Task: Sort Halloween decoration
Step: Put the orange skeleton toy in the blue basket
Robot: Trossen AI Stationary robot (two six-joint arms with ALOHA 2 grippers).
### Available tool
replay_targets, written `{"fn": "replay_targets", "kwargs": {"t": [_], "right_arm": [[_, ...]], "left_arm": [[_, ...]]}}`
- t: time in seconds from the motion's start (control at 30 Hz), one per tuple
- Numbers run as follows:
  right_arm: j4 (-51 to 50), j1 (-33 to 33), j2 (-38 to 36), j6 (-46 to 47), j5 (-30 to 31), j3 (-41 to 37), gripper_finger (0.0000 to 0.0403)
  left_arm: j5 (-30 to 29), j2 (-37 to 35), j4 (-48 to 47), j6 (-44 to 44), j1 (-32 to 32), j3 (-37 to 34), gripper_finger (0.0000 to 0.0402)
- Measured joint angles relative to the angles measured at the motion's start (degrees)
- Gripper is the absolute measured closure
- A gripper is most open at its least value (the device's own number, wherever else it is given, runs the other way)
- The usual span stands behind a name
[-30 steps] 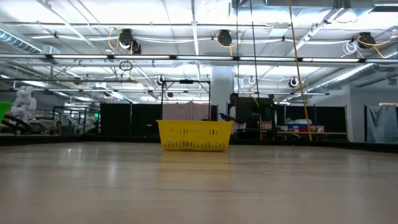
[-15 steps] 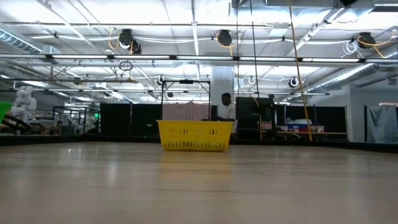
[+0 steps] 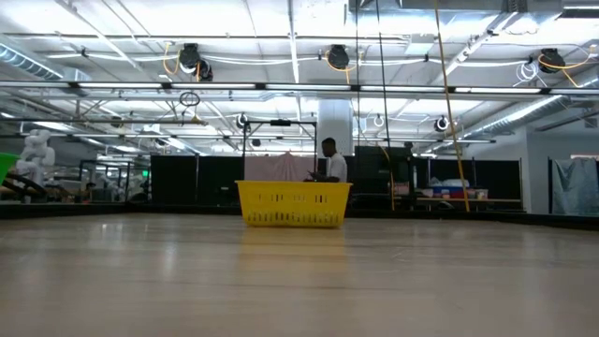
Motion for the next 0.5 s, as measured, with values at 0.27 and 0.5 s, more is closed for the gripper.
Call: {"fn": "replay_targets", "kwargs": {"t": [0.27, 0.5], "right_arm": [[-19.4, 2.5, 2.4, 9.9, -1.8, 10.0, 0.0383], [-28.2, 6.0, 5.6, 22.0, -8.9, 10.5, 0.0383]], "left_arm": [[0.0, 0.0, 0.0, -0.3, 0.0, 0.0, 0.0331], [0.0, 0.1, -0.4, -1.5, 0.0, 0.0, 0.0346]]}}
